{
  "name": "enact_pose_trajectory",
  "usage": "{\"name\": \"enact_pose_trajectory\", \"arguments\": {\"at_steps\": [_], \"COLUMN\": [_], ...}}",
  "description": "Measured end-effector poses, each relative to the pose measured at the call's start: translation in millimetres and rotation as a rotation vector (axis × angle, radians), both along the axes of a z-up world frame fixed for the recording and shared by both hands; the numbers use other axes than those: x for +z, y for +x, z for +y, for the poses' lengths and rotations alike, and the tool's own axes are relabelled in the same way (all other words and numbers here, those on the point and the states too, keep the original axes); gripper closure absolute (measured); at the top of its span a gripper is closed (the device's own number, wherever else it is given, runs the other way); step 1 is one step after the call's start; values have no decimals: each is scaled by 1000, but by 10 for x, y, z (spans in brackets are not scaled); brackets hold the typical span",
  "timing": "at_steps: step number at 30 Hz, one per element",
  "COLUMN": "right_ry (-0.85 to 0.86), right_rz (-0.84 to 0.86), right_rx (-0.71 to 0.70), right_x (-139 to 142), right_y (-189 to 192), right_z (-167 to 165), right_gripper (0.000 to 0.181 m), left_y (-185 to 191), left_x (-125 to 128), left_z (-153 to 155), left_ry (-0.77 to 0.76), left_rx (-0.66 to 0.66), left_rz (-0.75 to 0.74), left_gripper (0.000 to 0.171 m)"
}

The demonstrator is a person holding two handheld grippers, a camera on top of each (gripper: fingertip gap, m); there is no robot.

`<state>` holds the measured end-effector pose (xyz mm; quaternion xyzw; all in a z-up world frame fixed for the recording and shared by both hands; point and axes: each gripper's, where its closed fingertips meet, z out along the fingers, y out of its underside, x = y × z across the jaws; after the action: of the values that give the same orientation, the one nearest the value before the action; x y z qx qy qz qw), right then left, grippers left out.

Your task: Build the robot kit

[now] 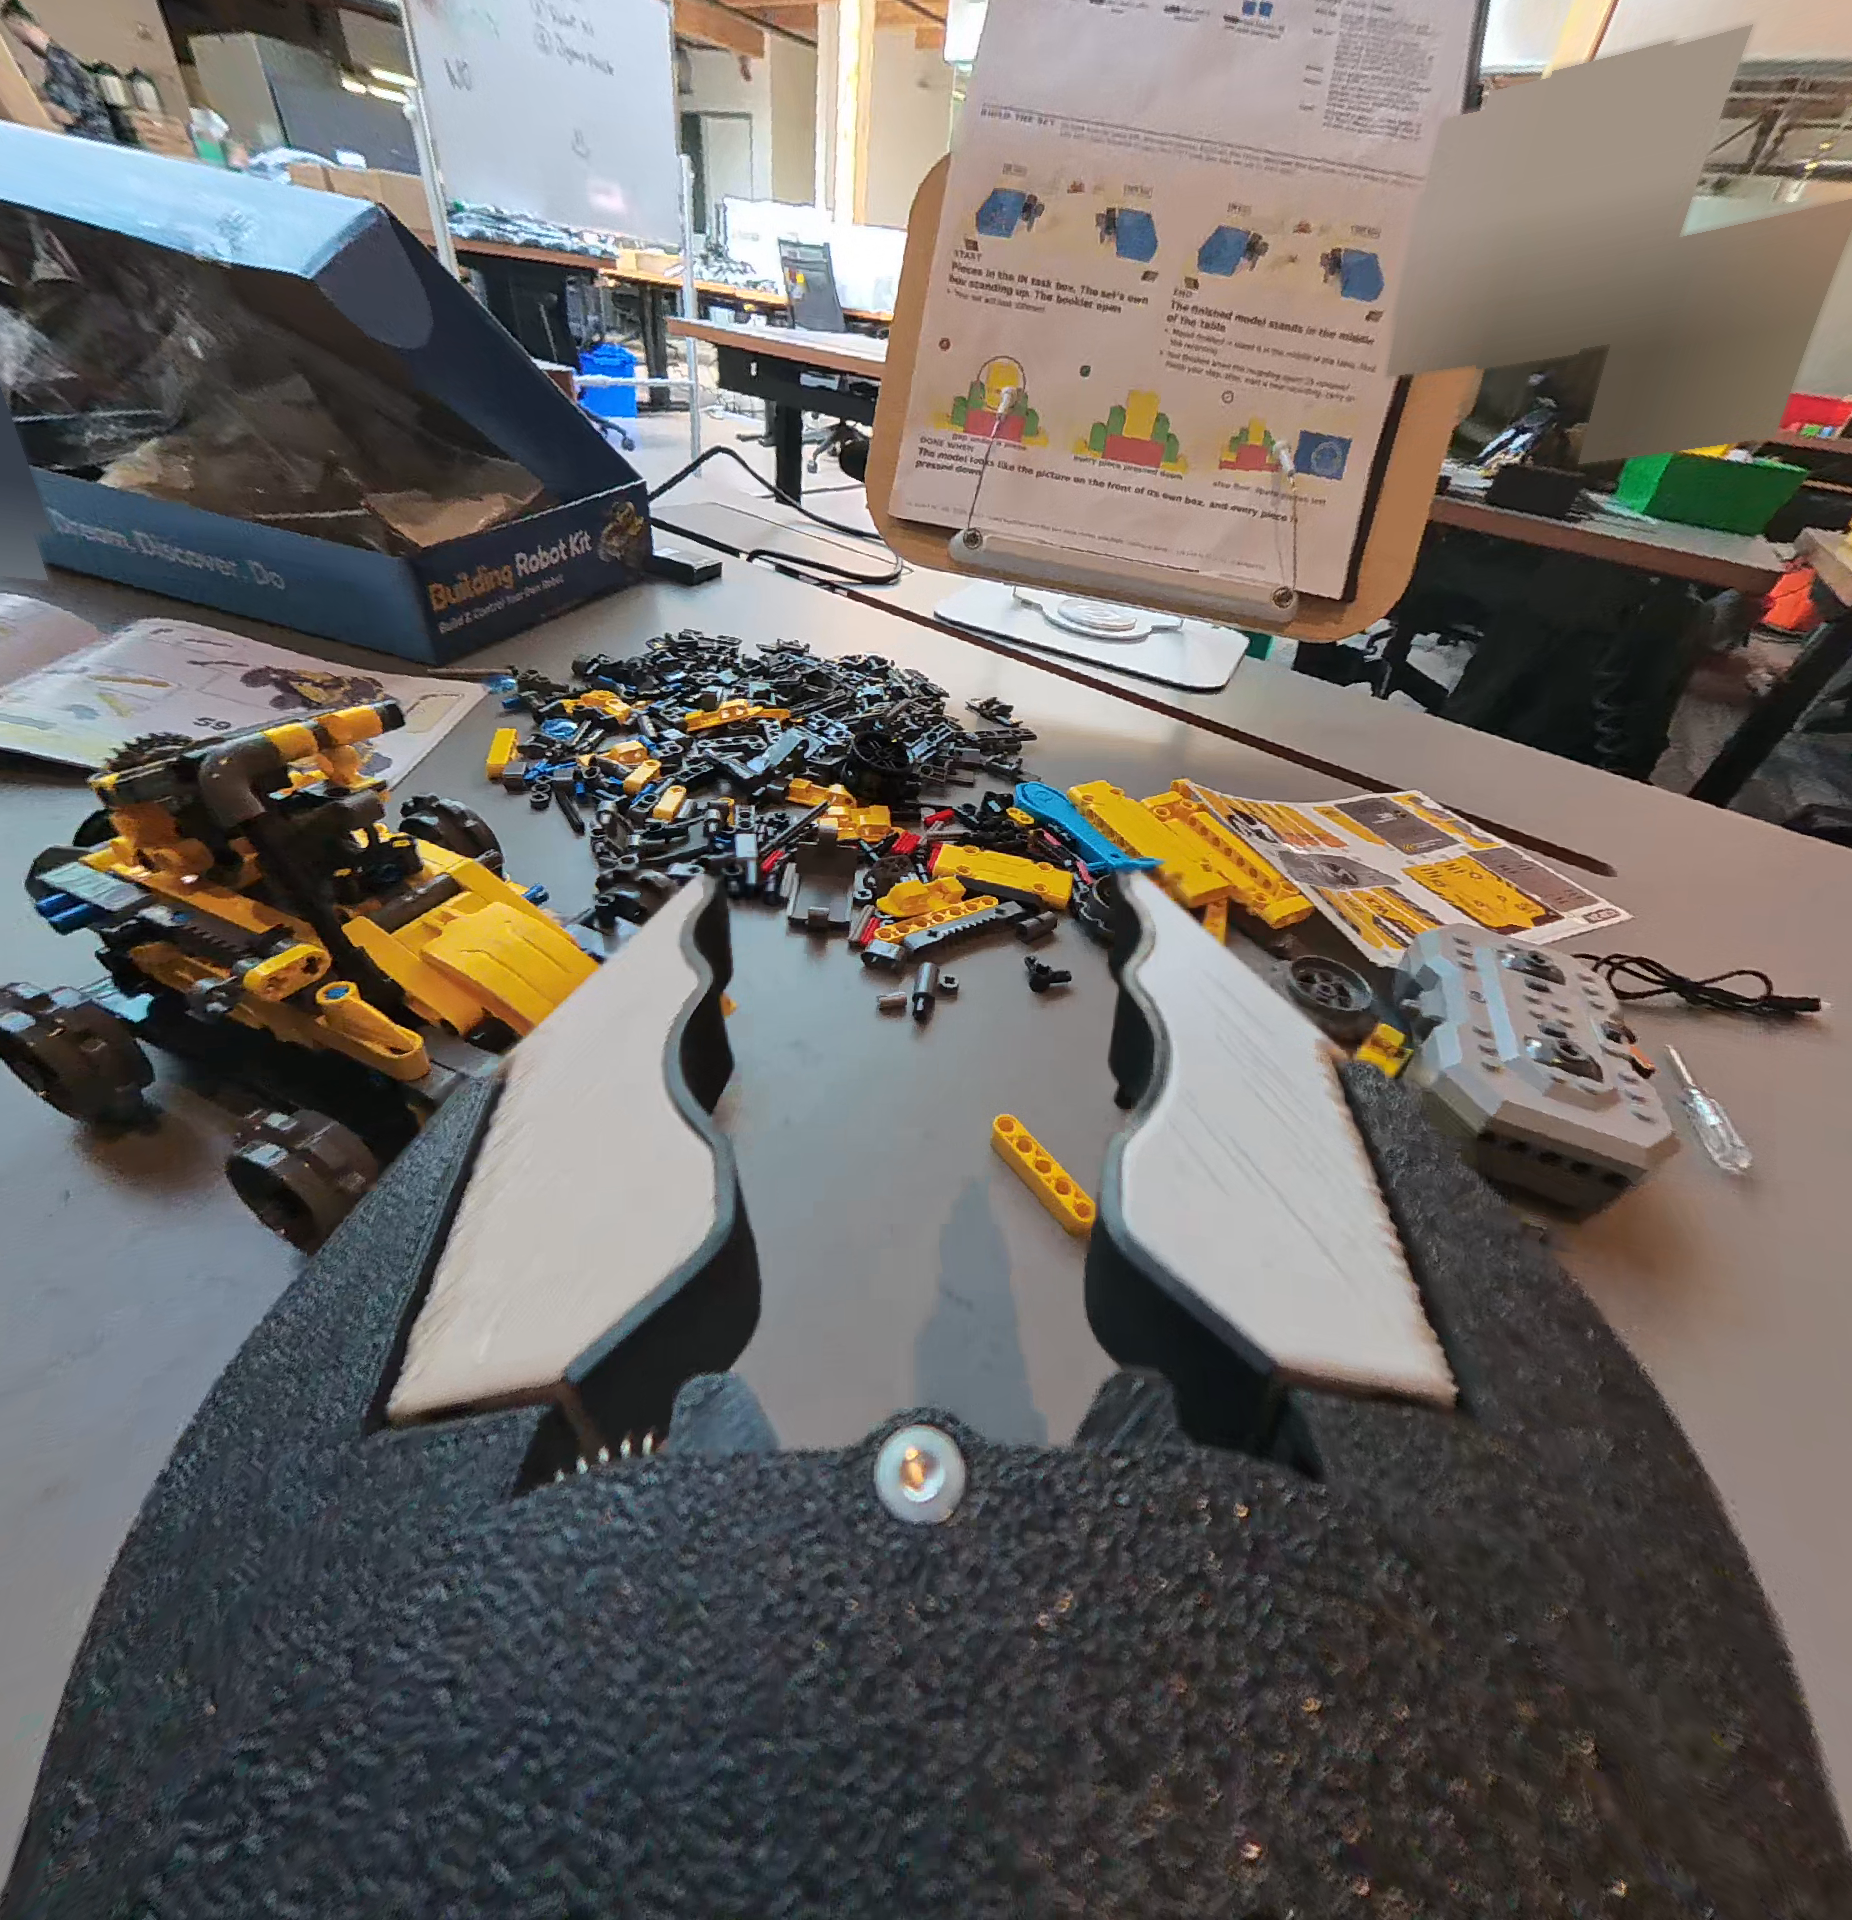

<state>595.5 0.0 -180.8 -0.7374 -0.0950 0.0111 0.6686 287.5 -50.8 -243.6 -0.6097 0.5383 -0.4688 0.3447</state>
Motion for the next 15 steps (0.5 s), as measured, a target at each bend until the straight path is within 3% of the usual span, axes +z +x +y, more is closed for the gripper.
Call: {"name": "enact_pose_trajectory", "arguments": {"at_steps": [7, 15], "right_ry": [-59, -183], "right_rz": [-85, -322], "right_rx": [74, -36], "right_x": [-126, -400], "right_y": [-224, -176], "right_z": [5, 70], "right_gripper": [117, 156], "left_y": [105, 171], "left_x": [37, -97], "left_z": [-51, -215], "left_ry": [-42, 28], "left_rx": [33, -20], "left_rz": [-24, 27], "left_gripper": [134, 139]}}
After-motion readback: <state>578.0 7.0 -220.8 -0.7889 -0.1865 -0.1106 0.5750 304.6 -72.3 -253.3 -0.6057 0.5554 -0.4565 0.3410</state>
